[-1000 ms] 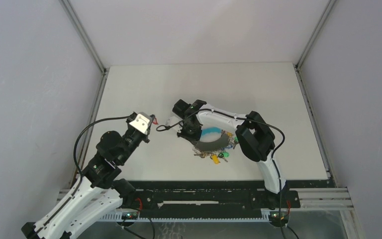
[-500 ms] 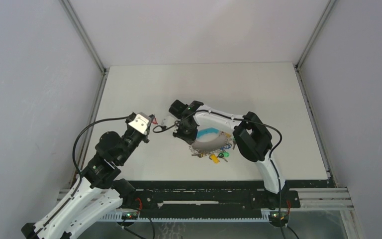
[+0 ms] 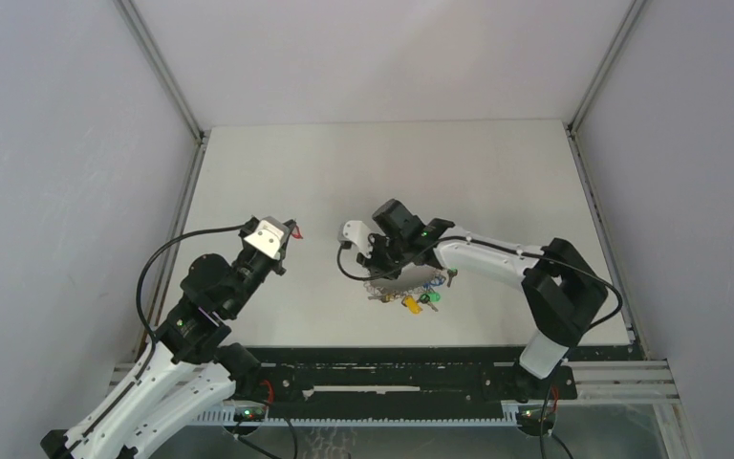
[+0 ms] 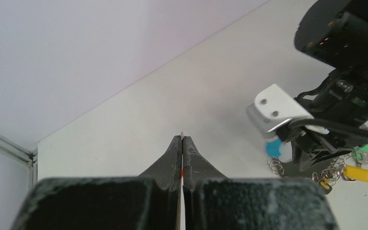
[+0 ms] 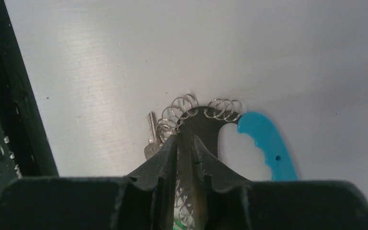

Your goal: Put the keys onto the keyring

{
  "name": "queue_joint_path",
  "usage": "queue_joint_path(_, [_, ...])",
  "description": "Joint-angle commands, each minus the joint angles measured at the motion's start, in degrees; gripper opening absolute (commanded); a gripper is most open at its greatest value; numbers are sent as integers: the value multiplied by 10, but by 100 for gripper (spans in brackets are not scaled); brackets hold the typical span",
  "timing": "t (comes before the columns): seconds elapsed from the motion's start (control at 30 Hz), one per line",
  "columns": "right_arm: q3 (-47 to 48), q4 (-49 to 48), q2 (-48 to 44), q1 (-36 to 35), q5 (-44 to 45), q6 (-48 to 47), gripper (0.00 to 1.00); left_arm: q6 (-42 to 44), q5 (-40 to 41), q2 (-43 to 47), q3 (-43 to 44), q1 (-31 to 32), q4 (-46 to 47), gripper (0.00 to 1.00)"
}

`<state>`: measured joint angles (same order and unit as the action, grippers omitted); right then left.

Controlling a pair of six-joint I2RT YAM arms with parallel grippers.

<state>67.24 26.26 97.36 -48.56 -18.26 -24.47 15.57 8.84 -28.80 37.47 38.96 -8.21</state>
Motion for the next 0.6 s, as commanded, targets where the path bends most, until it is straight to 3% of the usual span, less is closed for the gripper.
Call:
queue_joint_path(0.0, [-92, -208, -39, 33, -85, -13, 16, -11, -2, 3, -6, -3, 23, 0])
queue_joint_path(0.33, [-246, -484, -36, 73, -204, -55, 24, -9, 0, 5, -8, -3, 23, 0])
queue_joint_path(0.57, [-248, -497, -22, 72, -208, -42, 25, -8, -3, 3, -8, -4, 24, 0])
